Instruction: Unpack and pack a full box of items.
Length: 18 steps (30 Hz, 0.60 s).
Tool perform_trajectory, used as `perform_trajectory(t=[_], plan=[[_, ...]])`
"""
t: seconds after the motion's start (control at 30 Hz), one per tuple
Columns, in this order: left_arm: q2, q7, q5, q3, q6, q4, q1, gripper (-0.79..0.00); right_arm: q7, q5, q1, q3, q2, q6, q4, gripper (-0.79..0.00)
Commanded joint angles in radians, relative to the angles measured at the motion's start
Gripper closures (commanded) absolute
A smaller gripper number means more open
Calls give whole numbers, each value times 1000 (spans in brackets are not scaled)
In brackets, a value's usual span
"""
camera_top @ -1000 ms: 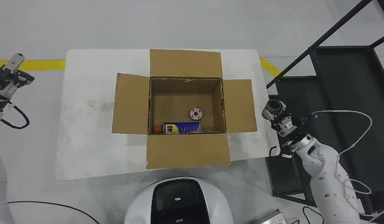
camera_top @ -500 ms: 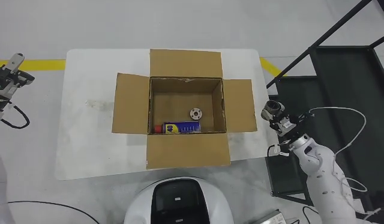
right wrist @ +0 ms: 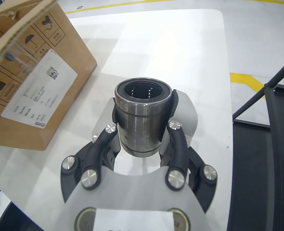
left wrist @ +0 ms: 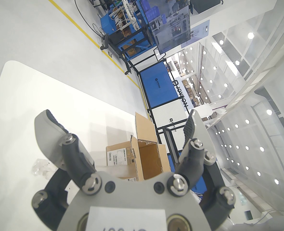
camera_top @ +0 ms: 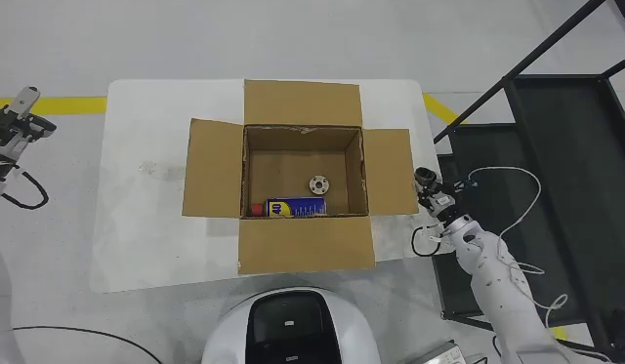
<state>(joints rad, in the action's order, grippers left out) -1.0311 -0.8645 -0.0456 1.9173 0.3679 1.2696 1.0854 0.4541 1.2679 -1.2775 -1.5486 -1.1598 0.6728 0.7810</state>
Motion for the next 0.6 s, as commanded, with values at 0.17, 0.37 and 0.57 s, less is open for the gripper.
perform_trajectory(t=[0.17,0.37,0.57], plan=[[0,0,0,0,0,0,0,-785,111,55,102,64,-15,-53,-161,0],[0,0,0,0,0,0,0,-785,158,92,150,110,-25,-64,-270,0],[0,0,0,0,0,0,0,-785,213,100,166,122,-24,-56,-327,-785]])
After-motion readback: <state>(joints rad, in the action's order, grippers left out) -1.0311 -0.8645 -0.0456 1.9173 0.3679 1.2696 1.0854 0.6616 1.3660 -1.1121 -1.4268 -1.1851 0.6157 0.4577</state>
